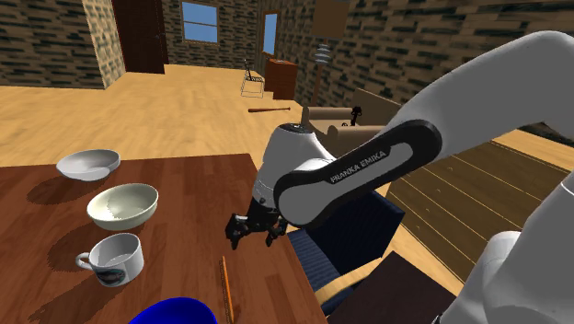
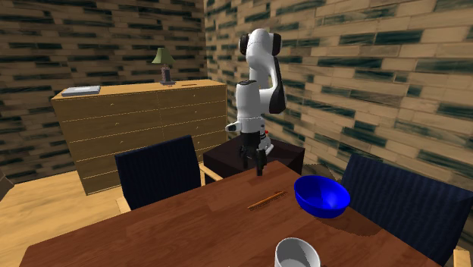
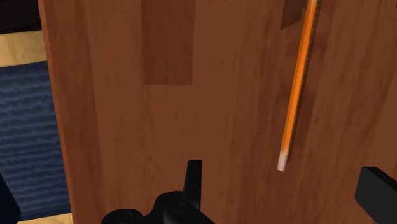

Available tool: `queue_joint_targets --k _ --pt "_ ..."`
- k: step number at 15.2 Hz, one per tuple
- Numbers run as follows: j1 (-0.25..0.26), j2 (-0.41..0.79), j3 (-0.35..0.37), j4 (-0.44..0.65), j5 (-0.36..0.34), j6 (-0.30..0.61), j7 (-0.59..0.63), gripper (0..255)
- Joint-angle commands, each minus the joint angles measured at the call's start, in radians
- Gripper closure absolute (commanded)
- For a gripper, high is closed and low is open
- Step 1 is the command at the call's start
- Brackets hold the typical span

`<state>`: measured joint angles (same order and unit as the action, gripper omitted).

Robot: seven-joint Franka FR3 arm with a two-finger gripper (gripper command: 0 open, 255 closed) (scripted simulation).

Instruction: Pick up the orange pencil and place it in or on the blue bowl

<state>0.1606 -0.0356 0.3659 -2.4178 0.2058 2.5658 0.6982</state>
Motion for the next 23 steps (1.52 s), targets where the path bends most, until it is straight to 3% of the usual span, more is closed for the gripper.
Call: queue_joint_targets --k 1,4,12,20,21,23 --pt "0.009 0.072 0.013 0.031 -0.022 0.042 0.044 0" --pt "0.035 0.190 0.020 0.092 -0.073 0.097 0.119 0" --pt "0.069 0.306 -0.005 0.118 -0.134 0.184 0.168 0" --pt "0.073 0.314 -0.008 0.120 -0.138 0.190 0.171 0" --pt "0.073 0.314 -0.008 0.120 -0.138 0.190 0.171 255" --pt "0.073 0.314 -0.008 0.120 -0.138 0.190 0.171 255"
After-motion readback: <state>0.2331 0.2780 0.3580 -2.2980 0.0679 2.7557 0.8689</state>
